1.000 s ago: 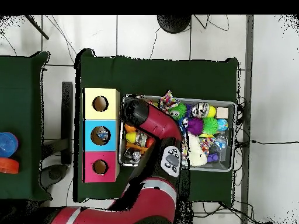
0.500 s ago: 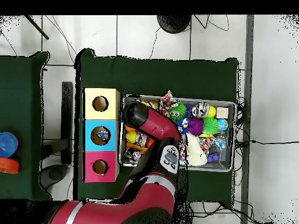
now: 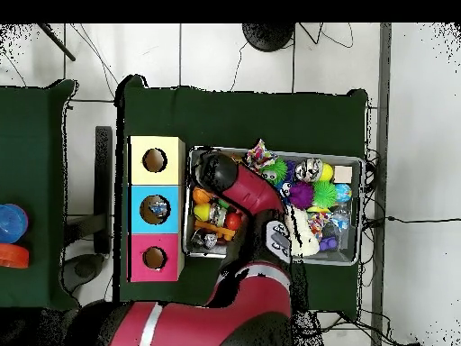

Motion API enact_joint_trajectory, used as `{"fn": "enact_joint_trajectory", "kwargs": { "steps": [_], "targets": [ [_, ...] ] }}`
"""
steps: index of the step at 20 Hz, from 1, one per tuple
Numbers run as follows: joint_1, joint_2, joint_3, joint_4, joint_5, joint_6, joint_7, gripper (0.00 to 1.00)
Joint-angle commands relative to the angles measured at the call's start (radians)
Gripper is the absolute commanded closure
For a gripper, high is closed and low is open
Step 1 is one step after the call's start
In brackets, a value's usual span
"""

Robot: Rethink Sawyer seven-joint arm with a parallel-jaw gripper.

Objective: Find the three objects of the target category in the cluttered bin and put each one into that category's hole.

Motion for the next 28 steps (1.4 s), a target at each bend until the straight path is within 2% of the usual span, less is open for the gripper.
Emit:
{"fn": "enact_joint_trajectory", "kwargs": {
  "steps": [1, 14, 20, 25, 28],
  "targets": [
    [-0.063, 0.007, 0.192, 0.099, -0.050, 0.099, -0.018, 0.00],
    [-0.086, -0.045, 0.176, 0.072, -0.128, 0.217, -0.009, 0.00],
    [-0.211, -0.085, 0.356, 0.149, -0.089, 0.245, -0.110, 0.00],
    [-0.283, -0.045, 0.457, 0.160, -0.124, 0.179, -0.159, 0.00],
    [-0.319, -0.025, 0.519, 0.182, -0.136, 0.113, -0.154, 0.00]
  ]
}}
